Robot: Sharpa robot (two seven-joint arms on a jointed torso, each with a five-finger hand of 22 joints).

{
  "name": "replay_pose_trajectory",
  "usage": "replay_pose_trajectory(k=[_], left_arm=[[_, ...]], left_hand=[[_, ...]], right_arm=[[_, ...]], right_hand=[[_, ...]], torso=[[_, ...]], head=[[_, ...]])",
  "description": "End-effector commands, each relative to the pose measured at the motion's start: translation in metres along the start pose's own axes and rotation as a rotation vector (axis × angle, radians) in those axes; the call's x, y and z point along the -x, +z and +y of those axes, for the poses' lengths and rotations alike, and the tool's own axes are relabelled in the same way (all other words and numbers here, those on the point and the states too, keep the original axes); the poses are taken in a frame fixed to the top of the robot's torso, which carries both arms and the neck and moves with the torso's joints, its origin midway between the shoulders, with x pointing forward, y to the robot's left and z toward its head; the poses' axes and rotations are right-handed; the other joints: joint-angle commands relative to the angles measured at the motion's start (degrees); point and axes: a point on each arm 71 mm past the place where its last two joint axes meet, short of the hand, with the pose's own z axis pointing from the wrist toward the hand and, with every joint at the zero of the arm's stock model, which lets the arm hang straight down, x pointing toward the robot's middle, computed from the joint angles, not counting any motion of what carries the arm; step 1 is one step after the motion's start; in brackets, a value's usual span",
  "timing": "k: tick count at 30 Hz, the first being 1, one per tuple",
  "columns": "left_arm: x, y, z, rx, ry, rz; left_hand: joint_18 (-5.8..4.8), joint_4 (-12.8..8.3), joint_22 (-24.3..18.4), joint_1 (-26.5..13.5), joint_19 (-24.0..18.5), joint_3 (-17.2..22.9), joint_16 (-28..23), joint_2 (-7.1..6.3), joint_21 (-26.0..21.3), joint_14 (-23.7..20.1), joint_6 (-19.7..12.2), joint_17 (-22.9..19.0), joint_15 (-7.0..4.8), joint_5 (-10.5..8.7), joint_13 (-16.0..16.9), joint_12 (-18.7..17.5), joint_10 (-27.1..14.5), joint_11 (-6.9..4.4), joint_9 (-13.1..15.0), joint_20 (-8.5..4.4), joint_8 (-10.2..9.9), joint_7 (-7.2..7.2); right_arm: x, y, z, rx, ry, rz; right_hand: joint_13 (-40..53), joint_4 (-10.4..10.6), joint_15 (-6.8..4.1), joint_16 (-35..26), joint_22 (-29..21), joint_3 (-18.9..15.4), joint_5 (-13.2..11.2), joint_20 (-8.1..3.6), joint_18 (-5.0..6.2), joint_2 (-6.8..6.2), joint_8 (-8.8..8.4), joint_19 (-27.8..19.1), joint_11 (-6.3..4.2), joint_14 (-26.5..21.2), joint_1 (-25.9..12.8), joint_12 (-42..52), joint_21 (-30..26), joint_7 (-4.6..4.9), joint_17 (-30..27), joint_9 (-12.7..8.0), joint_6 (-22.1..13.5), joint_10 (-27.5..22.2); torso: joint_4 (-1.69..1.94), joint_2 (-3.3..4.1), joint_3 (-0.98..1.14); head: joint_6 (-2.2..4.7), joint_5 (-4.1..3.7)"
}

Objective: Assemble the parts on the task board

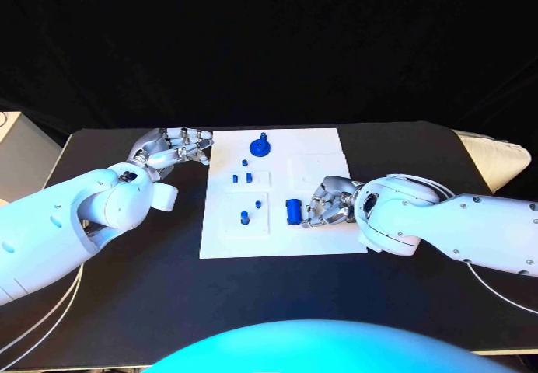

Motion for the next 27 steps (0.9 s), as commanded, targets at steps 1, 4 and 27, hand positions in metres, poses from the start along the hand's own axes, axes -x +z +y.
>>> replay_pose_trajectory(k=[1,4,27], left_arm=[[-0.002,0.0,0.0,-0.006,-0.005,0.013],[-0.002,0.0,0.0,-0.006,-0.006,0.013],[-0.005,0.001,-0.002,-0.031,-0.027,0.018]], left_hand=[[0.75,0.3,-0.1,0.2,0.2,-0.1,-0.3,0.38,-0.4,-0.3,-0.3,0.1,0.3,0.37,-0.1,0.2,-0.4,-0.03,-0.1,0.35,0.3,-0.14],[0.75,0.3,-0.1,0.2,0.2,-0.1,-0.3,0.38,-0.4,-0.3,-0.3,0.1,0.3,0.37,-0.1,0.2,-0.4,-0.03,-0.1,0.35,0.3,-0.14],[0.78,0.9,-0.3,-0.3,0.3,-0.2,-0.1,0.39,-0.8,-0.3,-0.7,0.3,0.17,0.28,0.3,1.8,1.3,-0.37,-0.2,0.39,0.4,-0.22]], right_arm=[[0.0,-0.001,0.0,0.021,0.001,-0.01],[0.001,-0.002,-0.001,0.021,0.006,-0.019],[0.054,-0.018,-0.066,0.02,0.193,-0.092]], right_hand=[[13.5,0.0,-0.18,0.3,8.4,0.3,-0.3,-0.28,-0.89,-0.55,-0.25,3.9,-0.21,5.8,0.0,0.3,-0.1,0.06,14.4,-0.1,0.4,4.8],[13.5,0.1,-0.17,0.3,8.5,0.3,-0.3,-0.27,-0.9,-0.48,-0.23,3.9,-0.19,5.8,-0.2,0.4,0.0,0.06,14.5,-0.1,0.5,4.8],[15.1,-0.4,1.95,0.2,8.9,8.0,0.5,1.74,-0.94,1.12,-10.2,4.0,2.21,5.8,3.7,2.9,0.0,2.85,14.2,-7.4,-0.9,6.1]], torso=[[-0.03,0.03,0.02],[-0.02,0.01,0.03],[-0.25,-0.35,-0.05]], head=[[0.0,0.11],[0.0,0.01],[0.88,-1.47]])
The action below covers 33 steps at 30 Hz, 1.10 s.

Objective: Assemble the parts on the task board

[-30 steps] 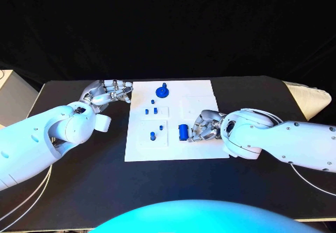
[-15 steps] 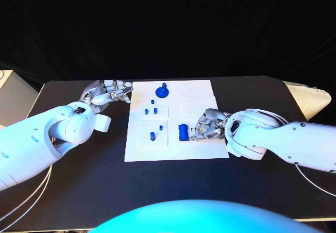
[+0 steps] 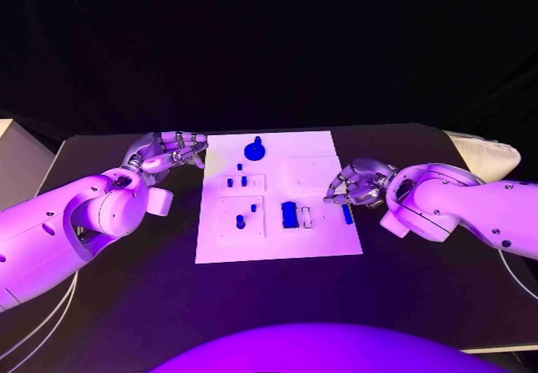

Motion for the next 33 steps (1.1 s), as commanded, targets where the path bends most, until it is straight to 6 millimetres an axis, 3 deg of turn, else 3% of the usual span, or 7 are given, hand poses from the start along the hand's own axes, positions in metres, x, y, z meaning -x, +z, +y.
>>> replay_pose_trajectory(k=[1,6,14,20,27,33], left_arm=[[-0.003,0.001,-0.001,-0.02,-0.02,0.016],[-0.004,0.001,-0.001,-0.022,-0.024,0.019],[-0.004,0.0,0.001,-0.019,-0.027,0.021],[-0.005,-0.001,0.002,-0.017,-0.028,0.022],[-0.005,-0.001,0.003,-0.014,-0.029,0.026],[-0.005,-0.001,0.003,-0.013,-0.029,0.027]], left_hand=[[0.77,0.5,-0.1,-0.3,0.1,-0.1,-0.1,0.39,-0.3,-0.1,-0.5,0.1,-0.05,0.27,0.3,0.6,0.9,-0.14,-0.1,0.17,0.2,-0.03],[0.77,0.8,-0.3,-0.5,0.2,-0.2,0.0,0.3,-0.6,0.0,-0.8,0.2,-0.13,0.23,0.5,1.5,1.5,-0.3,-0.2,0.14,0.1,-0.06],[0.78,0.9,-0.4,-0.6,0.3,-0.3,0.1,0.3,-0.7,0.0,-0.9,0.3,-0.18,0.2,0.7,2.0,1.8,-0.38,-0.3,0.13,0.1,-0.11],[0.77,0.9,-0.5,-0.6,0.3,-0.3,0.1,0.3,-0.8,0.0,-0.9,0.3,-0.2,0.18,0.8,2.1,1.9,-0.41,-0.3,0.12,0.1,-0.13],[0.77,0.9,-0.5,-0.6,0.3,-0.3,0.1,0.3,-0.8,0.0,-0.9,0.3,-0.2,0.18,0.8,2.1,1.9,-0.41,-0.3,0.12,0.1,-0.13],[0.77,1.0,-0.5,-0.7,0.4,-0.3,0.1,0.29,-0.8,0.0,-0.9,0.3,-0.2,0.17,0.8,2.2,1.9,-0.42,-0.3,0.12,0.1,-0.13]], right_arm=[[0.005,-0.001,-0.009,-0.008,-0.027,0.022],[0.016,-0.003,-0.026,-0.094,-0.116,-0.004],[0.02,-0.009,-0.041,-0.193,-0.204,-0.025],[0.014,-0.012,-0.044,-0.234,-0.234,-0.016],[-0.001,-0.009,-0.041,-0.242,-0.239,0.004],[-0.01,-0.006,-0.037,-0.237,-0.238,0.014]], right_hand=[[15.1,0.2,0.06,0.2,8.8,0.4,-0.3,0.36,-0.94,-0.1,-0.2,3.9,-0.18,5.8,0.3,0.2,0.0,-0.25,14.2,-0.4,1.2,6.0],[15.1,0.4,-0.56,0.2,8.9,0.1,-0.3,-0.04,-0.91,-0.96,0.83,3.9,-0.98,5.8,-2.5,0.2,0.0,-1.23,14.3,-0.1,4.1,6.0],[15.1,0.6,-1.19,0.2,9.1,-1.2,1.8,-0.63,-0.93,-1.74,2.61,4.0,-1.7,5.8,-7.0,0.2,0.1,-2.05,14.3,2.1,5.1,6.0],[15.1,0.7,-1.41,0.2,9.1,-2.4,2.1,-0.84,-0.95,-1.94,3.55,4.0,-1.95,5.8,-9.6,0.2,0.1,-2.32,14.4,3.4,5.2,6.0],[15.1,0.7,-1.4,0.2,9.0,-3.4,2.1,-0.89,-0.91,-1.89,3.61,4.0,-1.89,5.8,-11.3,0.2,-0.2,-2.22,14.2,3.9,4.6,6.0],[15.1,0.7,-1.37,0.1,9.1,-3.8,2.0,-0.88,-0.92,-1.93,3.57,4.0,-1.84,5.8,-12.0,0.2,-0.2,-2.16,14.2,4.0,4.4,6.0]], torso=[[-0.12,-0.16,-0.01],[-0.31,-0.34,0.01],[-0.31,-0.39,0.03],[-0.35,-0.31,-0.04],[-0.25,-0.28,0.02],[-0.2,-0.29,-0.06]], head=[[0.33,-0.31],[0.31,-0.59],[0.41,-1.2],[0.6,-1.36],[0.58,-1.23],[0.51,-1.1]])
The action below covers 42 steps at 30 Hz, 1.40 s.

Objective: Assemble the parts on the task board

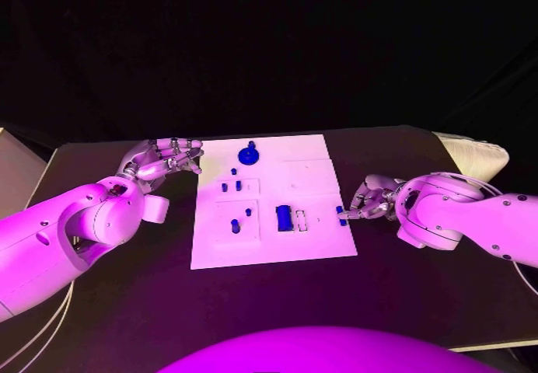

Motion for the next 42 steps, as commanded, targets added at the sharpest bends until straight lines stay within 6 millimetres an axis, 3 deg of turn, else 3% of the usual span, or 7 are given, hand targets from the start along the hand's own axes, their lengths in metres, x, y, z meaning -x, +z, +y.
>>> replay_pose_trajectory(k=[1,19,25,28,30,33,42], left_arm=[[-0.003,0.0,-0.001,-0.013,-0.012,0.021],[-0.002,-0.001,-0.001,-0.009,-0.011,0.023],[-0.002,-0.001,-0.001,-0.007,-0.01,0.024],[-0.002,-0.001,-0.001,-0.006,-0.009,0.024],[-0.002,-0.001,-0.001,-0.005,-0.009,0.024],[-0.002,-0.001,-0.001,-0.004,-0.008,0.024],[-0.002,-0.001,0.0,-0.002,-0.007,0.023]], left_hand=[[0.78,0.4,0.0,-0.4,0.4,0.0,0.1,0.06,-0.2,0.0,-0.3,0.1,-0.2,0.17,0.1,0.2,0.5,0.04,-0.1,0.12,0.1,0.06],[0.78,0.4,0.0,-0.4,0.4,0.0,0.1,0.06,-0.2,0.0,-0.3,0.1,-0.2,0.17,0.1,0.2,0.5,0.04,-0.1,0.12,0.1,0.06],[0.79,0.4,-0.1,-0.4,0.4,0.0,0.2,0.08,-0.3,0.1,-0.3,0.1,-0.23,0.19,0.1,0.3,0.4,0.02,-0.1,0.11,0.1,0.05],[0.79,0.4,-0.1,-0.4,0.4,0.0,0.2,0.08,-0.3,0.1,-0.3,0.1,-0.23,0.19,0.1,0.3,0.4,0.02,-0.1,0.11,0.1,0.05],[0.79,0.4,-0.1,-0.4,0.4,0.0,0.2,0.08,-0.3,0.1,-0.3,0.1,-0.23,0.19,0.2,0.4,0.4,0.02,-0.1,0.11,0.1,0.05],[0.79,0.4,-0.1,-0.3,0.5,0.0,0.2,0.1,-0.3,0.1,-0.3,0.1,-0.24,0.2,0.2,0.4,0.4,0.01,-0.1,0.1,0.1,0.04],[0.81,0.3,-0.1,-0.1,0.5,0.1,0.2,0.17,-0.3,0.1,-0.3,0.2,-0.29,0.23,0.2,0.5,0.3,-0.01,-0.1,0.05,0.1,0.05]], right_arm=[[-0.004,0.001,0.002,-0.018,-0.027,0.0],[-0.011,0.013,0.016,-0.001,-0.098,-0.05],[-0.015,0.016,0.018,-0.001,-0.123,-0.051],[-0.016,0.017,0.019,0.0,-0.131,-0.051],[-0.016,0.017,0.02,0.002,-0.136,-0.05],[-0.018,0.017,0.021,0.006,-0.141,-0.046],[-0.022,0.014,0.024,0.014,-0.096,-0.023]], right_hand=[[15.1,0.0,-0.32,0.1,9.1,-0.3,0.0,-0.44,-0.91,0.08,0.02,4.0,-0.18,5.8,-0.6,0.2,-0.2,-0.03,14.1,0.1,-0.6,6.0],[15.1,-0.3,-0.42,0.2,9.1,0.5,-0.7,-0.51,-0.89,0.48,0.2,4.0,-0.32,5.8,1.8,0.2,-0.3,-0.21,14.2,0.6,-0.8,6.0],[15.0,-1.0,-0.52,0.2,9.1,2.6,-0.1,-0.62,-0.86,0.49,-0.01,4.0,-0.41,5.8,6.6,0.0,-0.5,-0.29,14.2,0.9,-1.5,5.9],[14.9,-1.2,-0.45,0.2,9.1,5.0,-3.1,-0.65,-0.87,-0.27,-0.77,3.9,-0.2,5.8,10.4,-0.2,-0.6,0.02,14.2,0.5,-2.1,5.8],[14.8,-1.0,-0.22,0.2,9.1,6.6,-3.3,-0.5,-0.9,-0.97,-1.45,3.9,0.03,5.8,11.9,-0.3,-0.6,0.29,14.3,-0.2,-2.3,5.7],[14.7,-1.4,0.01,0.2,9.2,8.6,-1.5,-0.32,-0.9,-1.81,-2.39,3.9,0.33,5.8,14.0,-0.4,-0.6,0.68,14.3,-1.1,-2.5,5.7],[14.7,-3.8,0.88,0.2,9.4,17.2,9.9,0.4,-0.94,-4.53,-4.64,4.0,1.31,5.8,15.8,-0.5,-0.6,1.88,14.4,-4.2,-1.5,5.6]], torso=[[0.01,-0.01,-0.04],[-0.04,0.01,0.01],[-0.08,-0.03,0.01],[-0.15,-0.03,0.03],[-0.17,-0.04,0.04],[-0.11,-0.09,0.02],[-0.09,-0.09,-0.01]], head=[[-0.09,0.1],[-0.41,0.31],[-0.44,0.36],[-0.46,0.39],[-0.43,0.37],[-0.41,0.26],[-0.38,0.33]])
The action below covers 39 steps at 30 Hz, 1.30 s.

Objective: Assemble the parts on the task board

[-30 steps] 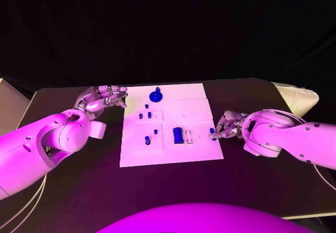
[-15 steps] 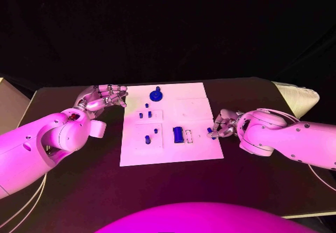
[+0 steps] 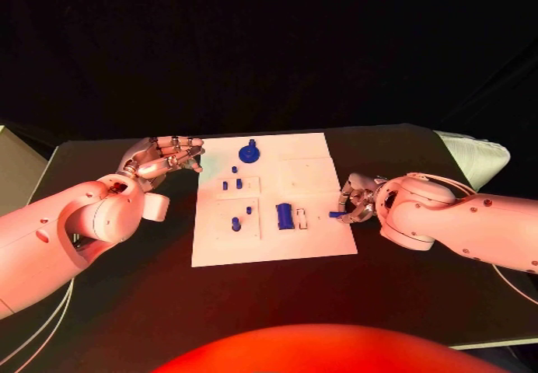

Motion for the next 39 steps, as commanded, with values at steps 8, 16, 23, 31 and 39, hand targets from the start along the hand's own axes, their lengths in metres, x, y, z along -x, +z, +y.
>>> replay_pose_trajectory(k=[8,16,23,31,39], left_arm=[[-0.002,0.0,0.0,-0.003,-0.006,0.017],[-0.002,0.0,0.0,-0.003,-0.006,0.018],[-0.002,0.0,0.0,-0.003,-0.005,0.018],[-0.001,-0.001,-0.001,-0.003,-0.004,0.017],[-0.003,-0.001,-0.001,-0.004,-0.005,0.021]], left_hand=[[0.81,0.3,-0.1,-0.1,0.5,0.1,0.2,0.17,-0.3,0.1,-0.3,0.1,-0.29,0.23,0.1,0.3,0.3,-0.01,-0.1,0.05,0.1,0.05],[0.81,0.2,-0.1,0.0,0.6,0.1,0.2,0.21,-0.3,0.1,-0.4,0.1,-0.3,0.25,0.1,0.4,0.2,-0.01,-0.1,0.03,0.1,0.05],[0.81,0.2,-0.1,0.0,0.6,0.1,0.2,0.21,-0.3,0.1,-0.4,0.1,-0.3,0.25,0.1,0.4,0.2,-0.01,-0.1,0.03,0.1,0.05],[0.81,0.2,-0.1,0.0,0.6,0.1,0.2,0.21,-0.3,0.1,-0.4,0.1,-0.3,0.25,0.1,0.4,0.2,-0.01,-0.1,0.03,0.1,0.05],[0.81,0.2,-0.1,0.0,0.6,0.1,0.2,0.21,-0.3,0.1,-0.4,0.1,-0.3,0.25,0.1,0.4,0.2,-0.01,-0.1,0.03,0.1,0.05]], right_arm=[[-0.008,-0.007,0.0,-0.015,0.091,0.054],[-0.001,-0.016,0.015,0.031,0.123,0.042],[-0.001,-0.021,0.028,0.069,0.148,0.038],[-0.002,-0.023,0.04,0.105,0.168,0.022],[-0.007,-0.016,0.053,0.11,0.156,0.023]], right_hand=[[14.8,-3.1,0.4,0.3,9.5,5.2,3.0,0.4,-0.96,-0.41,0.16,4.0,0.36,5.9,-2.1,-0.1,-0.1,0.08,14.5,-5.0,0.6,5.6],[14.8,-2.9,0.29,0.3,9.6,5.6,3.6,0.35,-0.96,-0.44,0.3,4.0,0.2,5.9,-3.5,0.0,-0.1,-0.13,14.6,-5.0,0.7,5.7],[15.1,-1.8,0.03,0.4,9.7,6.0,3.8,0.16,-1.0,-0.13,0.59,4.1,-0.12,5.9,-6.6,0.5,0.2,-0.52,14.6,-4.9,0.8,5.9],[15.1,-0.2,-0.21,0.5,10.0,6.7,3.5,-0.02,-1.12,0.89,0.93,4.2,-0.41,6.0,-9.6,0.5,0.8,-0.85,15.0,-4.9,1.1,5.9],[15.1,0.6,-0.26,0.6,10.4,6.7,2.3,-0.09,-1.25,1.09,1.04,4.4,-0.48,6.0,-12.0,0.5,1.4,-0.94,15.1,-5.1,1.4,5.9]], torso=[[0.02,0.04,-0.03],[0.1,0.07,-0.05],[0.07,0.1,-0.08],[0.01,0.09,-0.09],[0.07,0.04,-0.03]], head=[[0.02,0.2],[0.16,0.33],[-0.06,0.52],[-0.32,0.65],[-0.26,0.46]])
